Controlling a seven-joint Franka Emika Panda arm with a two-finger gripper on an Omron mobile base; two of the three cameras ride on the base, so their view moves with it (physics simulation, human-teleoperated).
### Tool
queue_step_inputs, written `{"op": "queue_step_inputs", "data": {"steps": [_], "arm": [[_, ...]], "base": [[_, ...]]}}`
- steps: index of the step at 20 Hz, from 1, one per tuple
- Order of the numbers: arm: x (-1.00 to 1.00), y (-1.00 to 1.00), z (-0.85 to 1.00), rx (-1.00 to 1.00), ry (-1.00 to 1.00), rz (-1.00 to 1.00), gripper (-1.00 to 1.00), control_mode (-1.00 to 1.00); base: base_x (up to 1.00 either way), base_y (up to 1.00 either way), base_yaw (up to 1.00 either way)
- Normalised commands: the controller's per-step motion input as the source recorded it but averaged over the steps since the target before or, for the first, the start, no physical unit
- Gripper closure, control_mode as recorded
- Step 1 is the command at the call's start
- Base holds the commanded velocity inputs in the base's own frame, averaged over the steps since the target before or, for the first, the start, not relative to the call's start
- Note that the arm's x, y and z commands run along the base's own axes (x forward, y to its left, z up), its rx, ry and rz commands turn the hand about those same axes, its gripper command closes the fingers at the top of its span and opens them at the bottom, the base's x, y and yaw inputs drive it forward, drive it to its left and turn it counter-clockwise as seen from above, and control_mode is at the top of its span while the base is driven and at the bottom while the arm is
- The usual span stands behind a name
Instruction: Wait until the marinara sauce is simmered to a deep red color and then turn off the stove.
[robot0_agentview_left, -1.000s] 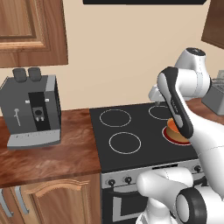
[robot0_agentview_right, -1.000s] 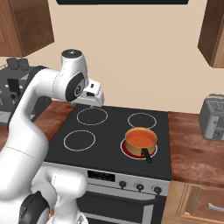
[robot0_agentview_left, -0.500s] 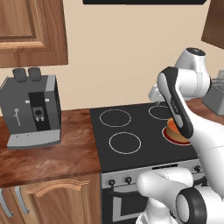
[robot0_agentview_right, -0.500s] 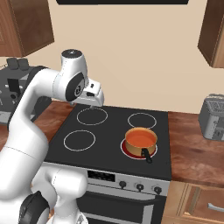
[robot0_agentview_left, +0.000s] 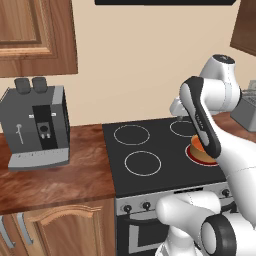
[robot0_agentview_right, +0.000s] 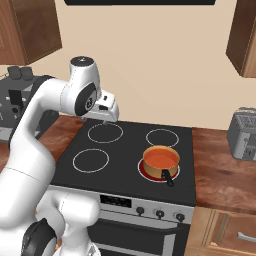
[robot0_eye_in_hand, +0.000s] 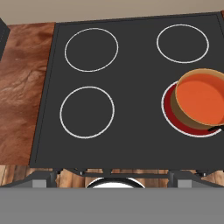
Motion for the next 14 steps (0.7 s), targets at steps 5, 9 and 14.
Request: {"op": "queue_step_inputs", "data": {"steps": [5,9,14], "arm": [[0.00,0.00,0.00,0.00,0.00,0.00,-1.00,-1.00],[0.00,0.00,0.00,0.00,0.00,0.00,-1.00,-1.00],[0.00,0.00,0.00,0.00,0.00,0.00,-1.00,-1.00]], "base": [[0.00,0.00,0.00],[0.00,0.00,0.00],[0.00,0.00,0.00]]}}
